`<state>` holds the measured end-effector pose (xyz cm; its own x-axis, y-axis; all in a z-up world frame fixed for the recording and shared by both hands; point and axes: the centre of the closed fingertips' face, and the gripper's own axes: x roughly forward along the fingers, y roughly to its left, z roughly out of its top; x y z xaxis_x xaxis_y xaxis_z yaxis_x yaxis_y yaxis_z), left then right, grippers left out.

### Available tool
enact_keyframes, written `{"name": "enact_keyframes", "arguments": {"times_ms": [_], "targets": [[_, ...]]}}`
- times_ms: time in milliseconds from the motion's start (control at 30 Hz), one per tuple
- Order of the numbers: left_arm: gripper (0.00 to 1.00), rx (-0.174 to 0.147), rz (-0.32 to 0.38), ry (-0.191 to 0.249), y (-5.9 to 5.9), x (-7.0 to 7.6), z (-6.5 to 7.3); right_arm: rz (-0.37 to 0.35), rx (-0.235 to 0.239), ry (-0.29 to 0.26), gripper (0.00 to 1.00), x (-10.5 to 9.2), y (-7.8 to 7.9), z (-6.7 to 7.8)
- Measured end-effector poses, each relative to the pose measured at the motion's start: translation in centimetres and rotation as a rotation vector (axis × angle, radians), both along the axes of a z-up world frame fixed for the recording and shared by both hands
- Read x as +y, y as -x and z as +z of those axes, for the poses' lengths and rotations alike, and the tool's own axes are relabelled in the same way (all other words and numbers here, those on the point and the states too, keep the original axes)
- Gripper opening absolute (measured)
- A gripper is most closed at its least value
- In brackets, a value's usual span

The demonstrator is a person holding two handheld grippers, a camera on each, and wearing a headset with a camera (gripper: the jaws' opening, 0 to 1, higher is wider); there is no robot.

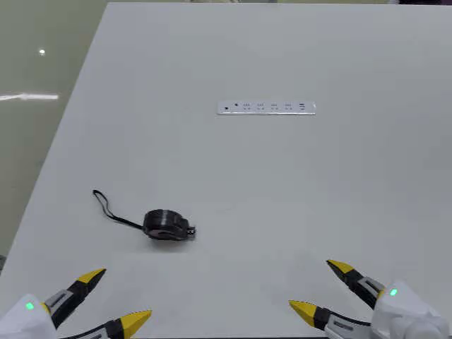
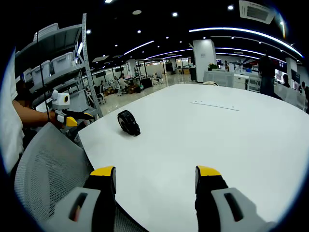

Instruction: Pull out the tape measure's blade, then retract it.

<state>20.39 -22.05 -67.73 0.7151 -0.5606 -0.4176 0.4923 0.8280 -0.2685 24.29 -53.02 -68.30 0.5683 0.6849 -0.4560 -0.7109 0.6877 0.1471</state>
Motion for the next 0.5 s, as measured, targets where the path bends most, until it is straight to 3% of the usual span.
{"name": "enact_keyframes", "arguments": {"times_ms": [500], "targets": [[0.78,0.003,-0.023,-0.031,0.17,-0.07,-0.48,0.025,0.007,0.017,0.69,0.37,0.49,-0.28]]}}
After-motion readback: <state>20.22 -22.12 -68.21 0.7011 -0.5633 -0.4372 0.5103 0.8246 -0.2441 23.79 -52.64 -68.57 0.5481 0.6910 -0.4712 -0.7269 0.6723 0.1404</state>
